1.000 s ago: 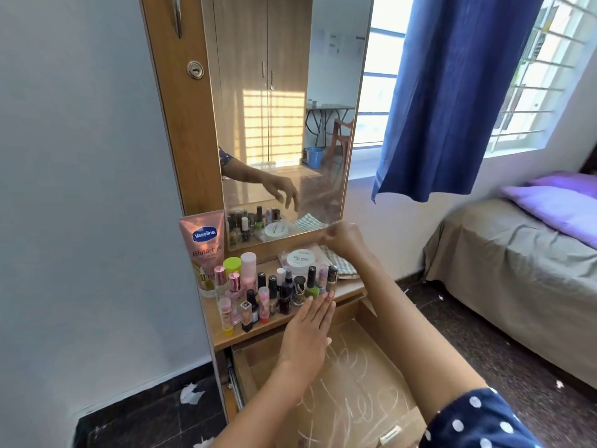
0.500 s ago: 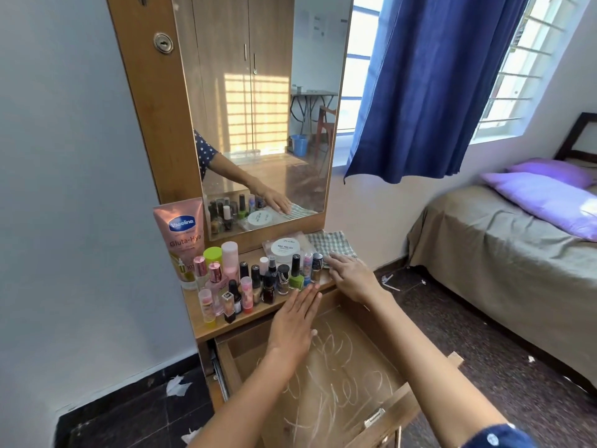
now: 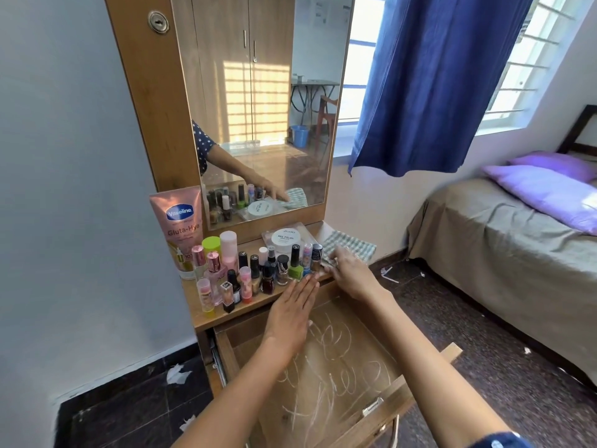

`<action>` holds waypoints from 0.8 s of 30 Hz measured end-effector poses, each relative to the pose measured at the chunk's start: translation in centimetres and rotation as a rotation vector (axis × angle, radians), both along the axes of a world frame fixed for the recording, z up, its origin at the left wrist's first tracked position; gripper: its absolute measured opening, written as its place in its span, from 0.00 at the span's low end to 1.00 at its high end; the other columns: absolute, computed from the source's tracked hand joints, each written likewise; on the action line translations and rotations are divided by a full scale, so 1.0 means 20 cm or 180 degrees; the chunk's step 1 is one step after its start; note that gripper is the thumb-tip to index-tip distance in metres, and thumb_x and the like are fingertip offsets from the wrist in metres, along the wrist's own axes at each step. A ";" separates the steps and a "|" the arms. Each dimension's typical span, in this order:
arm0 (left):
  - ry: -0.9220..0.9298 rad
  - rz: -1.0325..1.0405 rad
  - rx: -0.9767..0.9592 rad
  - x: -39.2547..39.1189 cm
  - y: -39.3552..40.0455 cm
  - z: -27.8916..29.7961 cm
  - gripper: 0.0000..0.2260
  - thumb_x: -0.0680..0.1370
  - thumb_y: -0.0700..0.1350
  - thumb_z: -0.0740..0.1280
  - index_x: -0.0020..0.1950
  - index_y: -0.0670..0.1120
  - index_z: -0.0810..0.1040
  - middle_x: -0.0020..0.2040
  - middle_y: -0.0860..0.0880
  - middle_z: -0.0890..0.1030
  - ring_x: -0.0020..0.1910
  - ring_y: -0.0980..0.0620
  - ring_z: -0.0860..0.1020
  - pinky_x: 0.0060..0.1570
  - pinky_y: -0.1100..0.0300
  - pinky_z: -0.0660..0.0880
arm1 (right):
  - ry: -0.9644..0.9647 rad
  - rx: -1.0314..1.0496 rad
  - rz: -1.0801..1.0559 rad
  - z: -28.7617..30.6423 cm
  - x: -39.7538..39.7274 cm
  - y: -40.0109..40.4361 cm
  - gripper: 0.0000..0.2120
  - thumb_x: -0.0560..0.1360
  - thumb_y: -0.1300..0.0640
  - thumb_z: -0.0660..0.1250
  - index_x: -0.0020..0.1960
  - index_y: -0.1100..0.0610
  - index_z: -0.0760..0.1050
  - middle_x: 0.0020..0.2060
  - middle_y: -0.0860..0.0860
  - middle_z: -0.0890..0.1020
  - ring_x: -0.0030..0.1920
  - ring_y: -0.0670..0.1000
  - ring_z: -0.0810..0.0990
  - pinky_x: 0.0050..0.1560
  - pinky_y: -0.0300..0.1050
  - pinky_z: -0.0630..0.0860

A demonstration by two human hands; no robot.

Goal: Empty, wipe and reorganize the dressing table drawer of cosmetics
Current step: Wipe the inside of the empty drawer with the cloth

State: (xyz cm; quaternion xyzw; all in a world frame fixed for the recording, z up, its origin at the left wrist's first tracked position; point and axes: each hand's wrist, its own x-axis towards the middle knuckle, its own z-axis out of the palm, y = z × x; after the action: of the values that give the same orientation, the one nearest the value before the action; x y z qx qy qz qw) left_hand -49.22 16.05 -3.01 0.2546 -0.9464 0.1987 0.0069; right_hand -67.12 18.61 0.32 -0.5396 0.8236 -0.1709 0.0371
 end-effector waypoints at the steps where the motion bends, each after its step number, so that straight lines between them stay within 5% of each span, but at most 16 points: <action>1: -0.0009 -0.0001 0.0015 0.00 0.00 0.00 0.31 0.83 0.55 0.47 0.73 0.40 0.30 0.71 0.43 0.28 0.69 0.47 0.28 0.67 0.51 0.28 | -0.0006 0.0055 -0.0054 0.01 0.01 0.00 0.15 0.80 0.53 0.61 0.63 0.58 0.67 0.62 0.60 0.74 0.62 0.61 0.74 0.58 0.52 0.70; 6: 0.0057 -0.0007 0.0128 0.00 0.00 0.01 0.31 0.83 0.53 0.47 0.73 0.41 0.30 0.71 0.44 0.28 0.70 0.48 0.29 0.67 0.52 0.29 | 0.0516 0.0197 -0.0072 0.03 0.04 0.01 0.20 0.81 0.59 0.56 0.73 0.51 0.65 0.72 0.55 0.68 0.69 0.58 0.70 0.64 0.54 0.71; 10: 0.0163 0.0004 0.0266 -0.01 0.00 0.01 0.31 0.83 0.52 0.48 0.73 0.41 0.31 0.72 0.44 0.30 0.70 0.49 0.30 0.68 0.52 0.30 | 0.0854 -0.0094 -0.0317 0.06 0.11 0.02 0.12 0.79 0.65 0.56 0.57 0.59 0.76 0.51 0.57 0.81 0.53 0.59 0.80 0.46 0.48 0.73; 13: 0.0239 0.0006 0.0376 -0.01 0.01 0.02 0.31 0.83 0.52 0.49 0.74 0.41 0.32 0.72 0.45 0.30 0.73 0.49 0.33 0.69 0.53 0.30 | 0.0965 -0.0143 -0.0513 0.08 0.17 0.06 0.10 0.79 0.67 0.56 0.52 0.61 0.75 0.48 0.56 0.82 0.50 0.58 0.81 0.41 0.46 0.68; 24: 0.0304 -0.0050 0.0461 -0.01 0.01 0.03 0.30 0.83 0.49 0.49 0.75 0.41 0.34 0.75 0.44 0.34 0.75 0.49 0.36 0.68 0.54 0.30 | -0.0126 -0.1045 -0.1045 0.02 0.16 0.24 0.12 0.74 0.66 0.63 0.50 0.55 0.82 0.42 0.59 0.85 0.46 0.61 0.82 0.41 0.48 0.75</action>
State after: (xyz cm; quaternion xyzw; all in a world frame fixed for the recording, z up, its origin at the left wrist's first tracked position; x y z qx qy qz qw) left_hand -49.38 16.24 -2.37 0.2561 -0.9588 0.1174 0.0352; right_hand -64.00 23.37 0.74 -0.3937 0.8606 -0.3169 -0.0633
